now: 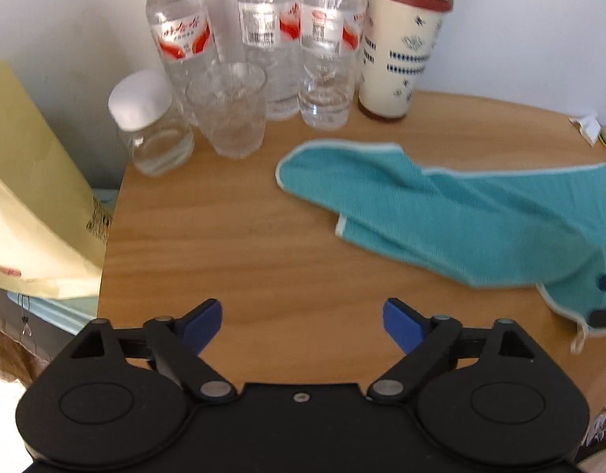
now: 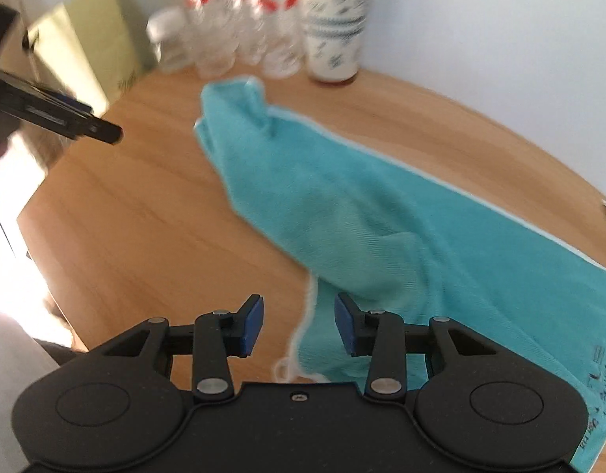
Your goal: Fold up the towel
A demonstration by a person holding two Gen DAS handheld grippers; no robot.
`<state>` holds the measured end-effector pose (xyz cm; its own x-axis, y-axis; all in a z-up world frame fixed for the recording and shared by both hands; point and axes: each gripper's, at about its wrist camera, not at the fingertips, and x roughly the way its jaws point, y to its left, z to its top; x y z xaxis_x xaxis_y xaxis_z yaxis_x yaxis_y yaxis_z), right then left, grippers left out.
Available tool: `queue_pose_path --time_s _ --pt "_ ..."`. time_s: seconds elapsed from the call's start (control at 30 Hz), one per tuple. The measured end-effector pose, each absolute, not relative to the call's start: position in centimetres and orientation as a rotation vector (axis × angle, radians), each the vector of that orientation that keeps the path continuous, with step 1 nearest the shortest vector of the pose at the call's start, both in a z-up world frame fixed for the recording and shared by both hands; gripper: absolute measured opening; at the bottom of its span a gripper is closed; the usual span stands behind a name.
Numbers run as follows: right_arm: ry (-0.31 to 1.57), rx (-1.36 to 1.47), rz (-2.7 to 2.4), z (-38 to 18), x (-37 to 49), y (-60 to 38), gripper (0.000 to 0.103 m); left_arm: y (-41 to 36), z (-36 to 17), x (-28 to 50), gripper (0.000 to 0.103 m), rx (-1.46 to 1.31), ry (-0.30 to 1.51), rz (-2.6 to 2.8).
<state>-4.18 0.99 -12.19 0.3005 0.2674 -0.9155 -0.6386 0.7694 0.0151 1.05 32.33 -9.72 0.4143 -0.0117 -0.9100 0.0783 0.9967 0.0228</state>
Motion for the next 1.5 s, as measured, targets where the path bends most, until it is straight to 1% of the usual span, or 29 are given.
queue_pose_path --time_s 0.13,0.17,0.2,0.23,0.27,0.3,0.33,0.43,0.53,0.7,0.8,0.93,1.07,1.33,1.4,1.43,1.47,1.5 --pt "1.146 -0.476 0.537 -13.9 -3.7 2.3 0.045 33.9 -10.4 -0.4 0.095 0.033 1.174 -0.077" --pt "1.158 -0.488 0.528 -14.3 -3.6 2.4 0.043 34.2 -10.6 -0.7 0.096 0.020 1.179 -0.088" --pt "1.171 -0.501 0.521 -14.6 -3.6 2.6 0.039 34.5 -10.7 -0.8 0.096 0.010 1.182 -0.099" --pt "1.185 -0.515 0.515 -15.0 -3.6 2.8 0.037 34.8 -10.8 -0.9 0.095 -0.002 1.184 -0.100" --pt "1.198 -0.522 0.519 -15.3 -3.8 2.8 0.033 35.0 -10.8 -1.0 0.095 -0.015 1.186 -0.095" --pt "1.211 -0.526 0.530 -15.6 -4.0 2.8 0.016 35.1 -10.7 -1.1 0.096 -0.025 1.190 -0.094" --pt "1.219 -0.520 0.533 -15.7 -4.1 2.8 0.008 35.2 -10.6 -1.1 0.095 -0.047 1.200 -0.101" --pt "1.225 -0.452 0.544 -15.1 -3.7 2.3 0.008 34.7 -10.2 -0.8 0.096 -0.095 1.195 -0.126" --pt "1.213 -0.317 0.574 -13.3 -3.0 1.0 0.008 33.7 -10.1 -0.4 0.096 -0.144 1.188 -0.147" --pt "1.166 -0.088 0.657 -9.2 -2.2 -1.9 0.007 31.1 -11.0 1.3 0.096 -0.384 1.223 -0.231" --pt "1.137 -0.005 0.705 -8.0 -1.7 -2.9 0.007 28.6 -12.2 2.5 0.096 -0.506 1.251 -0.254" --pt "1.114 -0.002 0.767 -7.6 -1.8 -3.6 0.007 25.9 -13.6 3.6 0.096 -0.616 1.293 -0.282" --pt "1.112 0.027 0.785 -8.0 -1.6 -4.4 0.007 22.3 -15.0 4.7 0.096 -0.617 1.343 -0.286" --pt "1.108 0.079 0.800 -9.0 -0.8 -4.8 0.007 18.5 -17.3 5.8 0.094 -0.680 1.407 -0.286" --pt "1.106 0.085 0.805 -9.1 -0.7 -4.7 0.008 17.8 -17.8 5.9 0.079 -0.717 1.412 -0.295" --pt "1.104 0.088 0.806 -9.2 -0.7 -4.8 0.008 17.5 -18.0 5.9 0.065 -0.730 1.417 -0.299" --pt "1.103 0.092 0.810 -9.2 -0.8 -4.8 0.008 17.2 -18.1 6.0 0.048 -0.744 1.427 -0.307" --pt "1.103 0.097 0.815 -9.2 -0.9 -4.9 0.008 17.2 -18.1 6.1 0.038 -0.757 1.432 -0.314"
